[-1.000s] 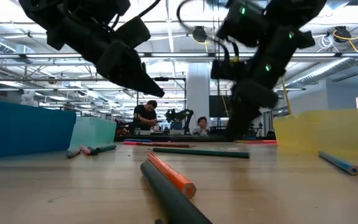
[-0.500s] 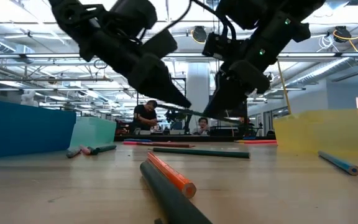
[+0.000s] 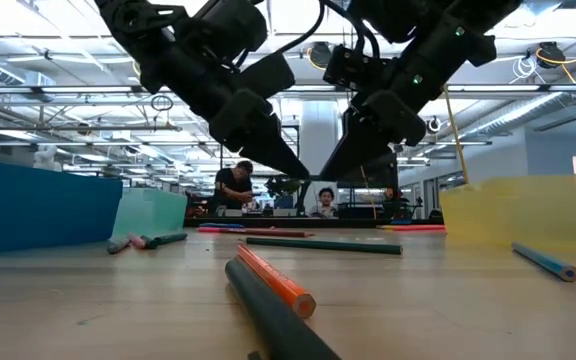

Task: Sort crayons/erasers/pens/pencils in bins
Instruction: Put the green colored pencil into the blue bin

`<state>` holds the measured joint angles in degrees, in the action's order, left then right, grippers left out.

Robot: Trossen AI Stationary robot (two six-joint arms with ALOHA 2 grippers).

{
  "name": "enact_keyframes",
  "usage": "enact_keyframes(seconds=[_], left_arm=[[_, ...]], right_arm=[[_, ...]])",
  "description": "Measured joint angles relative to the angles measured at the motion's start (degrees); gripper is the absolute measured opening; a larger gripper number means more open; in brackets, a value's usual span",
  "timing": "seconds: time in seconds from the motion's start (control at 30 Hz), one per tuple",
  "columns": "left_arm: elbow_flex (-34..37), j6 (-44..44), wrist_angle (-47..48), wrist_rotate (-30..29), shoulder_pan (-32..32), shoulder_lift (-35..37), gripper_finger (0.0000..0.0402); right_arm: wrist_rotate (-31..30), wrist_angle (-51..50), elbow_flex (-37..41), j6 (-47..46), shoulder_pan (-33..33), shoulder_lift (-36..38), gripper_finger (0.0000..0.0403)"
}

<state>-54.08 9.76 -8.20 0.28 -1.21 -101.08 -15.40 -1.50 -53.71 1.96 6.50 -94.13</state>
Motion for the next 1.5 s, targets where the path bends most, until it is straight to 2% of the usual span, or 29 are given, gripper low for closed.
enact_keyframes(seconds=[0.3,0.63,0.73,0.83,0.93,1.03,1.1,1.27,1.5], left_arm=[[0.0,-1.4,0.6,-2.6,0.0,-0.1,0.0056],[0.1,-1.9,2.6,-3.2,-0.1,-0.1,0.0141],[0.1,-2.0,2.6,-3.4,-0.1,-0.1,0.0158],[0.1,-2.0,3.2,-3.4,-0.1,-0.1,0.0169],[0.1,-2.3,4.8,-3.4,-0.1,-0.1,0.0172],[0.1,-3.3,6.9,-3.4,-0.1,-0.1,0.0172],[0.2,-4.3,7.6,-3.4,0.0,-0.1,0.0173],[1.8,-5.5,6.2,-3.5,0.6,-0.1,0.0173],[5.0,-7.1,0.9,-3.5,0.1,-0.1,0.0172]], right_arm=[[0.4,1.1,0.0,0.3,-0.1,0.0,0.0011],[0.6,0.6,-0.1,-2.7,-0.5,-1.4,0.0013],[0.5,0.6,0.0,-2.7,-1.1,-3.6,0.0026],[0.7,1.4,0.0,-2.1,-2.7,-5.4,0.0063],[1.4,4.4,0.0,1.1,-4.5,-6.5,0.0109],[7.2,9.4,1.0,3.6,-6.6,-6.8,0.0146],[10.9,16.3,4.0,3.8,-8.0,-6.8,0.0160],[12.7,29.5,11.6,2.9,-10.7,-6.8,0.0160],[16.1,34.3,13.7,2.5,-12.2,-10.1,0.0142]])
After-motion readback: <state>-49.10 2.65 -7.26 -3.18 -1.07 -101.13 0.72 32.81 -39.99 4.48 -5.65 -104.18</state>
